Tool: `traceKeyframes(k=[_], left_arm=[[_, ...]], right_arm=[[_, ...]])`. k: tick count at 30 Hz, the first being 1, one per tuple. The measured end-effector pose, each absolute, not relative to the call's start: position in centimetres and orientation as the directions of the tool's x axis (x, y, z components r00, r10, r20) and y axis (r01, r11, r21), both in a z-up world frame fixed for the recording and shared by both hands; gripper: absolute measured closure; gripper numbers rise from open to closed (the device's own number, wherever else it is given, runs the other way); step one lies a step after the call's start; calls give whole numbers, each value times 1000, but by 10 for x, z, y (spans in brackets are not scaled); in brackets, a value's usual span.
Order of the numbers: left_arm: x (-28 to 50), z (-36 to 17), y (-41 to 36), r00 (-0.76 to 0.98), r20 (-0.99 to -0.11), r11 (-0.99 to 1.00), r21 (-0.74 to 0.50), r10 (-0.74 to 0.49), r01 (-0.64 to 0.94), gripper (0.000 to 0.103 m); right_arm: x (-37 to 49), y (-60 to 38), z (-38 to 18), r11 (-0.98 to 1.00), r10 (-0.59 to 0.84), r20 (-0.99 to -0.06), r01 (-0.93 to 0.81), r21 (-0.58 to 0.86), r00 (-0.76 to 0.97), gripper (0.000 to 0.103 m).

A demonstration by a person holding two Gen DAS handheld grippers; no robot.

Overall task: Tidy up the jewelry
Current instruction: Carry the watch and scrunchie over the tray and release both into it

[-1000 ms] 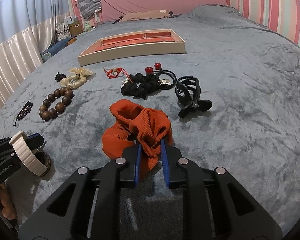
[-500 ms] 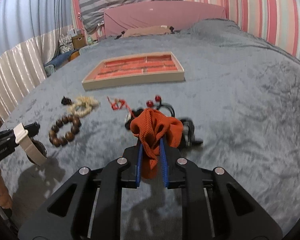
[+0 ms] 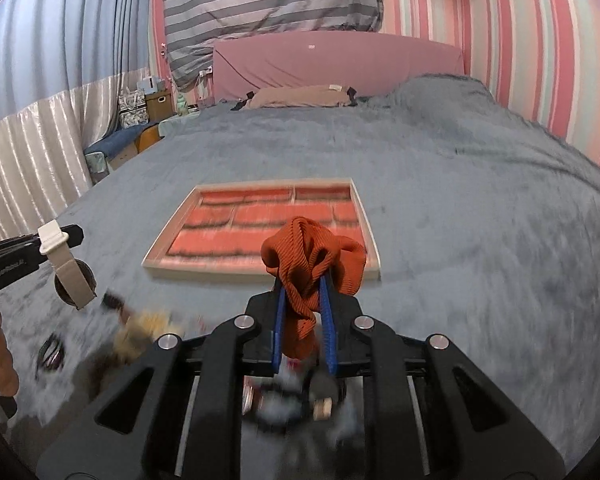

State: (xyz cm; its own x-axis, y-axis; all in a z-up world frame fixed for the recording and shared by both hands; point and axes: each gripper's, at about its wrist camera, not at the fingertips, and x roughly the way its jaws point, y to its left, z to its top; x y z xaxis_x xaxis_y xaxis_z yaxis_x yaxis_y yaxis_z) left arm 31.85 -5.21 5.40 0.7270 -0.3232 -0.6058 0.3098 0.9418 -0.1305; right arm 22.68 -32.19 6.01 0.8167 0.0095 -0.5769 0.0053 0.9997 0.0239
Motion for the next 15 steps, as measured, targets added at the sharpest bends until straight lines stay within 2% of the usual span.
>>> traceKeyframes(k=[6, 15], left_arm=[[412, 42, -78, 717, -639, 956, -109, -278, 274, 97], [539, -1, -116, 667, -712, 972, -100, -220, 214, 97]], right_arm=[[326, -327, 59, 1000, 4, -598, 1, 8, 802, 87], [463, -355, 14, 997, -41, -669, 70, 17, 742, 87]])
